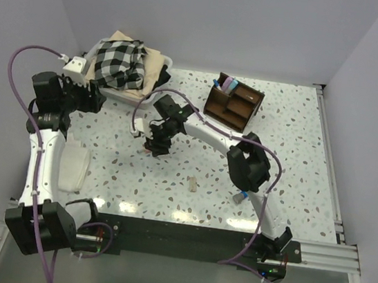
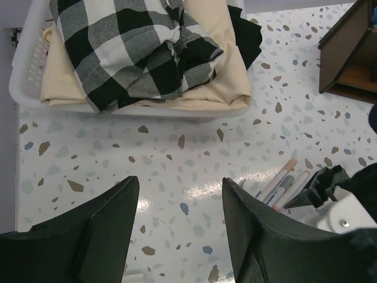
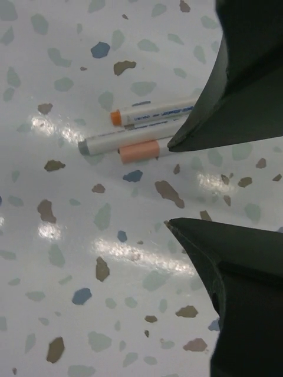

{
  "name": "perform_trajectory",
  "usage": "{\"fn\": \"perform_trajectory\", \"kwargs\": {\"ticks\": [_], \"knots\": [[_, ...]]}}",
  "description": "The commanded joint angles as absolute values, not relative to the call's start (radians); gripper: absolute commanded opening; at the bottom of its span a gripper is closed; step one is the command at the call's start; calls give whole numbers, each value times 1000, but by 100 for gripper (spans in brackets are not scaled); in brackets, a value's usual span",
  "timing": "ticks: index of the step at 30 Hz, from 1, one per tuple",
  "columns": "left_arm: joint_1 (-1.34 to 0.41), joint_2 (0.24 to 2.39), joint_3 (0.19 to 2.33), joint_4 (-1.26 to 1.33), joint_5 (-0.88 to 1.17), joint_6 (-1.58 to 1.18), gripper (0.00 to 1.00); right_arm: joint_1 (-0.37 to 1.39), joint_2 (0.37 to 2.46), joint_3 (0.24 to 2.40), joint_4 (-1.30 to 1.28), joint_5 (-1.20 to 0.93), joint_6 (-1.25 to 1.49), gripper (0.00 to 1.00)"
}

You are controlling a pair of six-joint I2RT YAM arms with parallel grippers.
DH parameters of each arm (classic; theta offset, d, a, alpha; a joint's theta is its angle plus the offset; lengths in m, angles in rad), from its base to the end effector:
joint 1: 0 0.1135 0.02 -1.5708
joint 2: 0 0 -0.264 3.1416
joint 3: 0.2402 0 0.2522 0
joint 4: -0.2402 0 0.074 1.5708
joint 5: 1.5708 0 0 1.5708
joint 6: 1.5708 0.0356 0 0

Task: Sort the stationery into containers
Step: Pick up the pen from the center of the board.

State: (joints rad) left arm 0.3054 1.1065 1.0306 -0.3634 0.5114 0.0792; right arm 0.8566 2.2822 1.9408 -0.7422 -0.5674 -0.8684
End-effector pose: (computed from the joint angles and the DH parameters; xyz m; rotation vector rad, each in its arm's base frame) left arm 0.2395 0.0572 0.3461 0.1007 1.9572 -0.2615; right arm 0.3078 0.3843 0.1961 -2.0641 1.5239 0.7423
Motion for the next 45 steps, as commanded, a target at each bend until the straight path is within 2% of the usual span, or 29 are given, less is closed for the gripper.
{"fn": "perform_trajectory", "kwargs": {"ticks": [1, 9, 37, 43, 45], "knots": [[310, 1062, 1008, -339, 525, 78, 64, 847, 2376, 2114, -784, -558, -848, 49], [308, 1048, 983, -353, 534, 110, 64, 859, 2404, 2137, -791, -548, -882, 37], [308, 1074, 963, -287, 551, 87, 65, 880, 2499, 2177, -839, -453, -897, 51], [308, 1069, 973, -296, 557, 98, 65, 903, 2539, 2177, -949, -410, -962, 44], [308, 1068, 973, -298, 555, 100, 65, 907, 2537, 2166, -983, -403, -972, 36]]}}
